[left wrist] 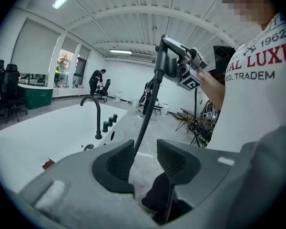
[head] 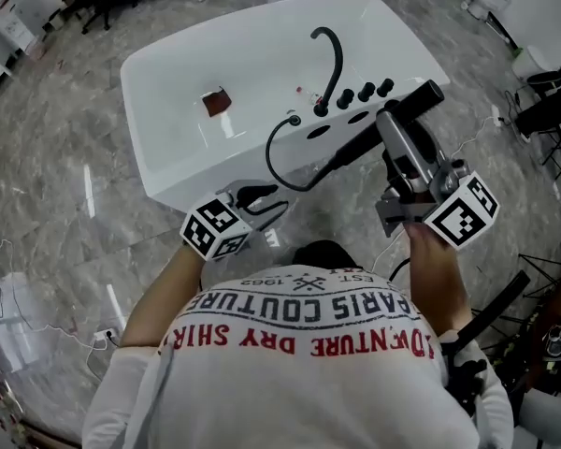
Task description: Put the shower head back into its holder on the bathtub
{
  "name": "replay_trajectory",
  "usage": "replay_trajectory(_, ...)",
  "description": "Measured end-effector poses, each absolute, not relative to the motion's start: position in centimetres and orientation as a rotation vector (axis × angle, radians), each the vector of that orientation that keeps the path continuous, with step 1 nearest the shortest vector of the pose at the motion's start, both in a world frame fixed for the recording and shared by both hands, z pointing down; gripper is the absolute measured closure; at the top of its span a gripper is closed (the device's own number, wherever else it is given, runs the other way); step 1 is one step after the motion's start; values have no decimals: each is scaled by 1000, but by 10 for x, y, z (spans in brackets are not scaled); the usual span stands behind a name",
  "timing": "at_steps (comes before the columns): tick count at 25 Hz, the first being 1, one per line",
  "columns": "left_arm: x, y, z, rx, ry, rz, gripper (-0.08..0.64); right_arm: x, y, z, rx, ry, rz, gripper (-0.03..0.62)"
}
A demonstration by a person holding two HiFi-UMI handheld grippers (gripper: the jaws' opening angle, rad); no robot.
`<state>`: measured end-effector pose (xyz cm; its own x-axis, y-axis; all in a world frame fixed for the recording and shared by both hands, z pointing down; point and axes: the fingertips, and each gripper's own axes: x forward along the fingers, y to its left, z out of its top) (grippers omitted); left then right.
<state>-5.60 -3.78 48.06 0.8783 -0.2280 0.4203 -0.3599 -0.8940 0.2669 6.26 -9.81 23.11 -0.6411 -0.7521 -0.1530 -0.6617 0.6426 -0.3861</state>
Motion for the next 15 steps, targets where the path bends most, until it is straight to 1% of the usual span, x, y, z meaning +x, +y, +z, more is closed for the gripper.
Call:
replay_trajectory(5, -53, -52, 519, 2662, -395, 678, 371, 49, -113, 219, -1097, 2581, -439, 454)
replay_trajectory(11, -47, -73, 580, 2646, -445, 910, 370, 23, -141, 223, -1020, 2630, -494, 454)
replay_trajectory(13, -46, -81, 594, 2643, -495, 938, 353, 12, -147, 223, -990, 2654, -498, 454)
replay_trajectory(15, -42, -87, 604, 2651, -514, 947, 353, 6, -153, 221, -962, 2670, -492, 454)
